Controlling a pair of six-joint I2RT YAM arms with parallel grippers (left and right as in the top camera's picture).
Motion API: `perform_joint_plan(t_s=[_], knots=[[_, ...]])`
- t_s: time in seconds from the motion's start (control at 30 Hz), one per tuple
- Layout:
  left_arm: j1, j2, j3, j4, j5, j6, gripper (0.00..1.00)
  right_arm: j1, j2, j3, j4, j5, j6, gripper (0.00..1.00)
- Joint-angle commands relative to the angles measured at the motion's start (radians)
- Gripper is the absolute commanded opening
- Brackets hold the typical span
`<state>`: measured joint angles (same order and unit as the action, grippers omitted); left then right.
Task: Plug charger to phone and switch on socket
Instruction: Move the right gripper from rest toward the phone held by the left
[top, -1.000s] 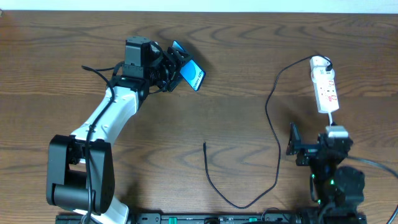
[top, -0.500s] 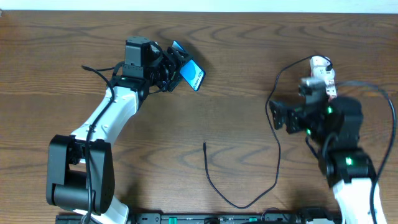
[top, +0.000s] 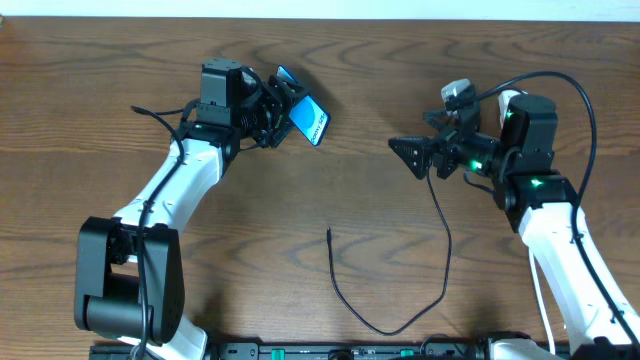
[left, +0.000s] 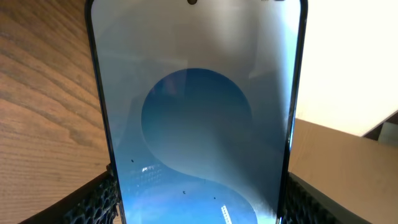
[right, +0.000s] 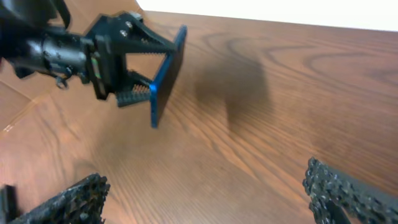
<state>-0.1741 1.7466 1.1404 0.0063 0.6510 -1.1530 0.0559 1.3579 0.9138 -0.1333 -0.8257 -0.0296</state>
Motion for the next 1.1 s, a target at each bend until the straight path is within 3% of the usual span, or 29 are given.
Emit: perform_joint_plan(t_s=[0.0,0.23,1.07], knots=[[0.0,-0.028,0.003,0.01,-0.006,-0.058,0.07,0.005,0.029,0.021,0.041,-0.068,0.079,0.99],[0.0,-0.028,0.003,0.012,-0.047,-0.141,0.07,0.047,0.042,0.021,0.105,-0.061,0.104,0.99],[-0.062,-0.028,0.003,0.086,-0.066,-0.192,0.07,0.172,0.244,0.021,0.301,0.011,0.164,0.99]])
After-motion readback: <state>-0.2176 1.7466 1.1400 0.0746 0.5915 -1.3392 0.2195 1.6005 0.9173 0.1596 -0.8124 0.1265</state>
